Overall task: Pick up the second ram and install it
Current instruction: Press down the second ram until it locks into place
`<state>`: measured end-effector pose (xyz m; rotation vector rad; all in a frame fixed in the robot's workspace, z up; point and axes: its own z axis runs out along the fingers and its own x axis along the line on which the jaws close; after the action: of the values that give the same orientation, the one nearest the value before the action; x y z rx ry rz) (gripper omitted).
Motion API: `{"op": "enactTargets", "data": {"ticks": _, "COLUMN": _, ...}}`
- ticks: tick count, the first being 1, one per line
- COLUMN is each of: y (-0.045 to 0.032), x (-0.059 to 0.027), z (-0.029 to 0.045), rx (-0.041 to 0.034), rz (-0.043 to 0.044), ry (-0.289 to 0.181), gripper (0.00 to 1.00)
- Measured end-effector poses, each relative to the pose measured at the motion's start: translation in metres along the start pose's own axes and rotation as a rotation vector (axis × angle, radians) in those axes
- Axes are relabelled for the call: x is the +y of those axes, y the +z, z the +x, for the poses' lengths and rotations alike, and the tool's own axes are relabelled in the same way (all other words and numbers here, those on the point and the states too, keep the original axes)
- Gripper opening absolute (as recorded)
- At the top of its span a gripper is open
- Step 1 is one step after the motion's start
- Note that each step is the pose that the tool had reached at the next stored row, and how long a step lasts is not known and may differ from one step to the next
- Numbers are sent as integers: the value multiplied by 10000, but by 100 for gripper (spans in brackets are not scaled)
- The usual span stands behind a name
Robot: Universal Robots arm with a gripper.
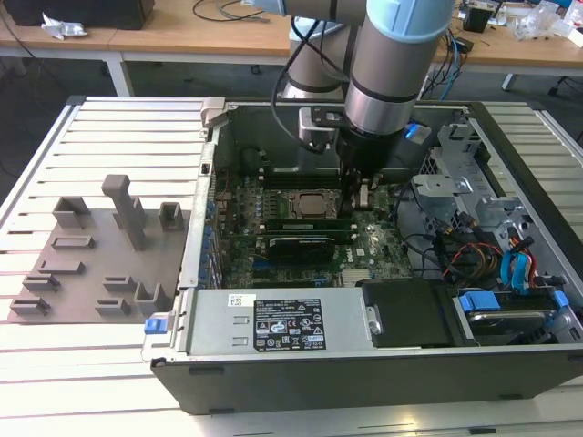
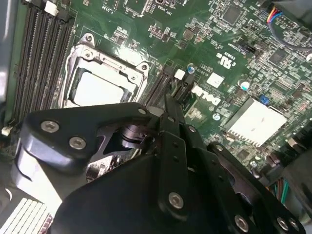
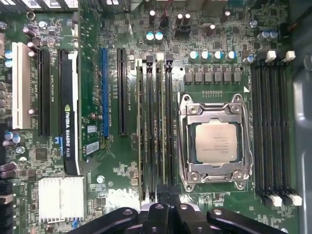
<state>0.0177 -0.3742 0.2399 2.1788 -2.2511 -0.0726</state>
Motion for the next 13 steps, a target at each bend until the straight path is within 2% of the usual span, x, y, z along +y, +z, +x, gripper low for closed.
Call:
{"op": "enactTargets", "data": {"ticks": 3, "y": 106, "x": -4, "z": 2, "rx": 11, "rz": 0, "ry": 0, "gripper": 10}}
{"op": "enactTargets", "data": {"ticks": 4, "y": 115, "x": -4, "z": 2, "rx": 3, "rz": -1, "ry": 1, "gripper": 10}}
{"op": "enactTargets", "data": {"ticks": 5, "y": 49, "x": -2, "z": -3, "rx": -19, "rz": 19, "ry": 0, "gripper": 10}}
{"op": "enactTargets", "data": {"ticks": 6, "y": -36, "x": 19, "z": -3, "rx": -2, "rz": 50, "ry": -1, "gripper": 10}}
{"op": "enactTargets", "data": {"ticks": 7, "y": -33, "x": 116, "z": 1, "rx": -5, "rz": 91, "ry": -2, "gripper": 10}}
{"op": "enactTargets", "data": {"ticks": 8, "y": -23, "x": 278, "z": 6, "rx": -4, "rz": 121, "ry": -5, "gripper": 10}}
{"op": "enactTargets", "data": {"ticks": 13, "y": 44, "x": 778, "z": 24, "rx": -7, "rz": 213, "ry": -5, "gripper": 10}}
